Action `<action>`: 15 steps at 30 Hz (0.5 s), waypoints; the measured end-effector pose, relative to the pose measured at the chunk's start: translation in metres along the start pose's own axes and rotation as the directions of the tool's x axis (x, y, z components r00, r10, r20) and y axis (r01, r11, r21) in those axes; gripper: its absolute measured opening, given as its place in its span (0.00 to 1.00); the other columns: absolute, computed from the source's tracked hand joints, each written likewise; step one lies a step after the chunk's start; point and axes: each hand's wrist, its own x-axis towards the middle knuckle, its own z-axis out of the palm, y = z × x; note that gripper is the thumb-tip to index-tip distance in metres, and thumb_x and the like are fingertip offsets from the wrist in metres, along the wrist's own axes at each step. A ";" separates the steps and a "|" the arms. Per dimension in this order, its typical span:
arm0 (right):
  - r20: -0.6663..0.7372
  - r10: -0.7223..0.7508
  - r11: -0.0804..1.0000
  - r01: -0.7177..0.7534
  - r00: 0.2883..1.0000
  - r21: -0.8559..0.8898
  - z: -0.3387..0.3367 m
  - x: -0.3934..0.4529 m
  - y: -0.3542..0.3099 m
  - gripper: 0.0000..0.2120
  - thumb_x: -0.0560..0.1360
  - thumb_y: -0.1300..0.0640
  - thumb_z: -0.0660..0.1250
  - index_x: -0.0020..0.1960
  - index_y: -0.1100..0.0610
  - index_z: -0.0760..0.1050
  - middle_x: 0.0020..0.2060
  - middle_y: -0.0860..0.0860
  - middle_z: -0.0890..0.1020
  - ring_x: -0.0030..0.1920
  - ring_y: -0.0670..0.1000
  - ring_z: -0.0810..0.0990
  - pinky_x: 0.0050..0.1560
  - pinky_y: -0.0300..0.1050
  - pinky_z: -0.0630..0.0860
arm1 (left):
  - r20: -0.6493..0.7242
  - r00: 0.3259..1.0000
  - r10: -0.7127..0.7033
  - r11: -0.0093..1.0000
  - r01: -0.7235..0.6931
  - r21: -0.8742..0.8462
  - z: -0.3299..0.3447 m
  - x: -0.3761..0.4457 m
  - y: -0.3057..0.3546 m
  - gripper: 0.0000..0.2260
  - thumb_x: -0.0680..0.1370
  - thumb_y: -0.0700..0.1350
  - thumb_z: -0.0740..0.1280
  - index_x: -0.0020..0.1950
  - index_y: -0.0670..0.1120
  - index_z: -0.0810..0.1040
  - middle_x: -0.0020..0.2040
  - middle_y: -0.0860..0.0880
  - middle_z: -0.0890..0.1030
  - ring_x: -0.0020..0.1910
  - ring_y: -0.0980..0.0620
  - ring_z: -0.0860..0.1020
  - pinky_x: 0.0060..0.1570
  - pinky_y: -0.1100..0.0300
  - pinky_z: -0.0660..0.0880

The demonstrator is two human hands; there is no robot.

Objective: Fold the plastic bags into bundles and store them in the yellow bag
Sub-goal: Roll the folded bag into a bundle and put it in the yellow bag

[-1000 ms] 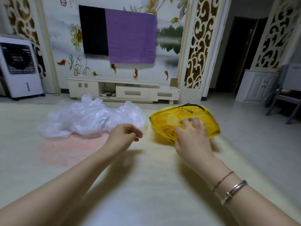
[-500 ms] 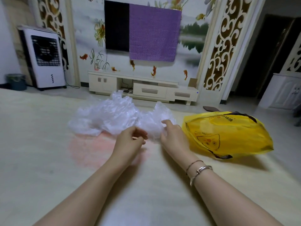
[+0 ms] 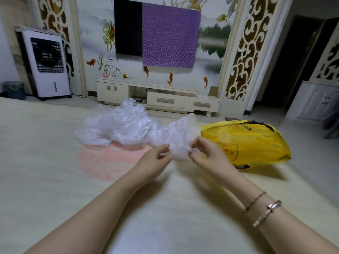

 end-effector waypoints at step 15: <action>0.079 0.068 0.993 -0.075 0.995 0.091 0.003 -0.023 -0.006 0.13 0.68 0.56 0.58 0.46 0.51 0.81 0.46 0.44 0.83 0.46 0.41 0.79 0.47 0.33 0.73 | -0.094 0.991 -0.094 0.952 0.062 -0.301 0.004 -0.019 0.014 0.09 0.74 0.32 0.69 0.49 0.44 0.79 0.49 0.45 0.80 0.40 0.52 0.80 0.42 0.58 0.82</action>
